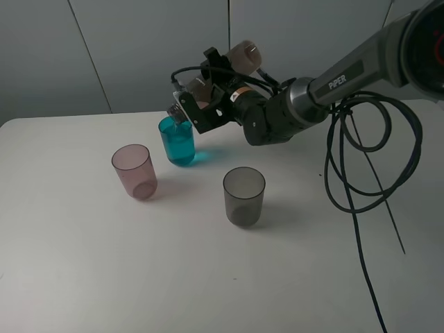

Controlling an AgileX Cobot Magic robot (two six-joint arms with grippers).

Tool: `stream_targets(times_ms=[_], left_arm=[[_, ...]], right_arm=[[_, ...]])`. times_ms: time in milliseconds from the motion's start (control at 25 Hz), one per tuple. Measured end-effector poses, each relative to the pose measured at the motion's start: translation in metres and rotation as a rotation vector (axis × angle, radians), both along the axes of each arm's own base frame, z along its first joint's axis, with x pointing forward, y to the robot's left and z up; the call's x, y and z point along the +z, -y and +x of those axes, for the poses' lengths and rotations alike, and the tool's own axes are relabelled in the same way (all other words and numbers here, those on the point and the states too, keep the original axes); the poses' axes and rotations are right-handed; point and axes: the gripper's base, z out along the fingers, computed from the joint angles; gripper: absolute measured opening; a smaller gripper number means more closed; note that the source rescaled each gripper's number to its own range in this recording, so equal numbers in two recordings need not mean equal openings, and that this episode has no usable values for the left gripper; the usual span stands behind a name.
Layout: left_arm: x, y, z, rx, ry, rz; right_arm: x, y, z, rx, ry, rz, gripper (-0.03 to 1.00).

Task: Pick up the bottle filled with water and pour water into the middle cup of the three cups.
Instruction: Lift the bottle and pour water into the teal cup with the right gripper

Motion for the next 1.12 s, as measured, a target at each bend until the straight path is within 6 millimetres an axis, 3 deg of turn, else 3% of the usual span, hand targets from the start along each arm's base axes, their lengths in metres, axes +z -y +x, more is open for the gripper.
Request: stream_targets(times_ms=[1000, 1120], left_arm=[[0.0000, 0.0000, 0.0000, 0.001, 0.000, -0.001], [0.0000, 0.0000, 0.0000, 0.001, 0.000, -0.001]], right_arm=[[0.0010, -0.0016, -0.0004, 0.029, 0.020, -0.019, 0.00], [0.0011, -0.0010, 0.0003, 0.008, -0.013, 0.048, 0.00]])
